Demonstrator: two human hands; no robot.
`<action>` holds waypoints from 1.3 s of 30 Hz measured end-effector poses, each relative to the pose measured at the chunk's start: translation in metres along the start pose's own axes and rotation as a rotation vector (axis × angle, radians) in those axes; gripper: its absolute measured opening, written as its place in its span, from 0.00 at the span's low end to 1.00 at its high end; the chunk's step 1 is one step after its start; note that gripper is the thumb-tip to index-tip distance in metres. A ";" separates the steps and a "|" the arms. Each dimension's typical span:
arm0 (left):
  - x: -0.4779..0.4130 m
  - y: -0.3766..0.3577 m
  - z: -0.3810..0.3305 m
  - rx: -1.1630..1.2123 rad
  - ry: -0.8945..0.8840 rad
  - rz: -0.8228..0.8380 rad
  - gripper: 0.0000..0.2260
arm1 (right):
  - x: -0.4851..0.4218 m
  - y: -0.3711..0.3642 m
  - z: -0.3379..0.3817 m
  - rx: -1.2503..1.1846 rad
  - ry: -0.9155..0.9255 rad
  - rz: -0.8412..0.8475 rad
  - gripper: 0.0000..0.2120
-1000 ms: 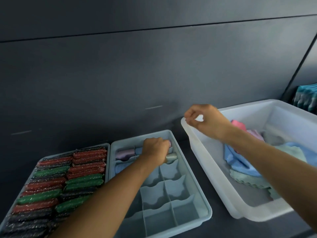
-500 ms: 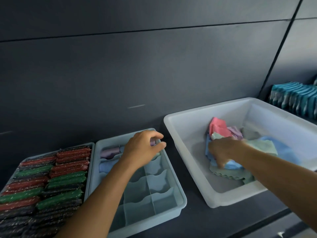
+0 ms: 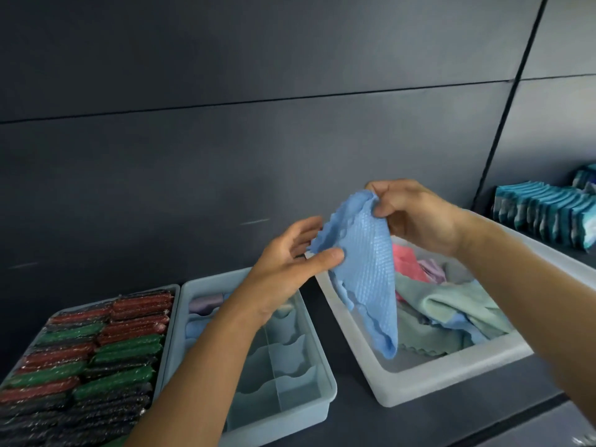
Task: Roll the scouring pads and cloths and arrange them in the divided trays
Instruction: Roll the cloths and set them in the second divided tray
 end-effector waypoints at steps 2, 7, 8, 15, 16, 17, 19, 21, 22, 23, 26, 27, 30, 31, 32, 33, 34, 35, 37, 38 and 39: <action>0.000 0.003 -0.014 0.090 0.006 0.069 0.28 | -0.002 -0.011 0.014 -0.053 0.054 0.045 0.13; 0.002 0.013 -0.024 0.355 0.012 0.195 0.33 | -0.009 -0.023 0.023 -0.252 0.107 0.078 0.19; 0.003 0.015 -0.018 0.397 0.031 0.220 0.36 | -0.011 -0.024 0.022 -0.324 0.120 0.090 0.21; 0.024 0.025 0.015 0.770 0.314 0.206 0.23 | -0.014 -0.040 0.011 -0.561 0.150 0.098 0.24; 0.024 0.032 0.013 0.800 0.278 0.118 0.19 | -0.014 -0.042 0.007 -0.562 0.142 0.104 0.26; 0.024 0.040 0.009 0.783 0.225 0.030 0.15 | -0.013 -0.043 0.003 -0.557 0.130 0.114 0.28; 0.027 0.057 -0.002 0.657 0.097 -0.120 0.10 | -0.011 -0.049 -0.008 -0.537 0.090 0.147 0.31; 0.031 0.072 -0.016 0.499 -0.014 -0.205 0.06 | -0.008 -0.056 -0.017 -0.498 0.042 0.183 0.28; 0.034 0.077 -0.023 0.413 -0.059 -0.238 0.05 | -0.007 -0.060 -0.022 -0.474 0.018 0.204 0.25; 0.037 0.083 -0.028 0.325 -0.100 -0.275 0.05 | -0.005 -0.065 -0.026 -0.440 -0.007 0.224 0.22; 0.043 0.094 -0.045 0.120 -0.210 -0.322 0.06 | -0.001 -0.079 -0.036 -0.238 -0.095 0.339 0.24; 0.044 0.097 -0.050 0.070 -0.239 -0.312 0.05 | 0.000 -0.085 -0.037 -0.161 -0.108 0.408 0.26; 0.050 0.098 -0.063 -0.144 -0.278 -0.213 0.07 | -0.002 -0.102 -0.027 -0.120 -0.026 0.487 0.34; 0.052 0.097 -0.067 -0.204 -0.275 -0.171 0.07 | -0.005 -0.108 -0.020 -0.135 0.024 0.458 0.37; 0.054 0.096 -0.070 -0.250 -0.271 -0.132 0.07 | -0.008 -0.114 -0.013 -0.144 0.075 0.407 0.37; 0.056 0.096 -0.073 -0.279 -0.260 -0.101 0.07 | -0.011 -0.119 -0.006 -0.149 0.116 0.349 0.36; 0.058 0.096 -0.076 -0.300 -0.249 -0.079 0.07 | -0.013 -0.122 0.000 -0.160 0.143 0.282 0.33; 0.059 0.096 -0.077 -0.322 -0.237 -0.071 0.06 | -0.014 -0.124 0.004 -0.167 0.163 0.217 0.29; 0.063 0.099 -0.078 -0.350 -0.217 -0.061 0.04 | -0.015 -0.126 0.010 -0.148 0.212 0.108 0.19; 0.064 0.100 -0.078 -0.350 -0.208 -0.056 0.03 | -0.014 -0.126 0.012 -0.128 0.230 0.068 0.16; 0.066 0.101 -0.078 -0.347 -0.202 -0.056 0.03 | -0.013 -0.128 0.015 -0.107 0.242 0.039 0.14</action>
Point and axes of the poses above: each hand's wrist, its own x-axis away from the middle knuckle, its own y-axis out of the back of the hand, z = x × y, the point moved 2 cm from there along -x, towards the middle knuckle, and after that the axes turned 4 degrees about y, right-handed, at the moved point
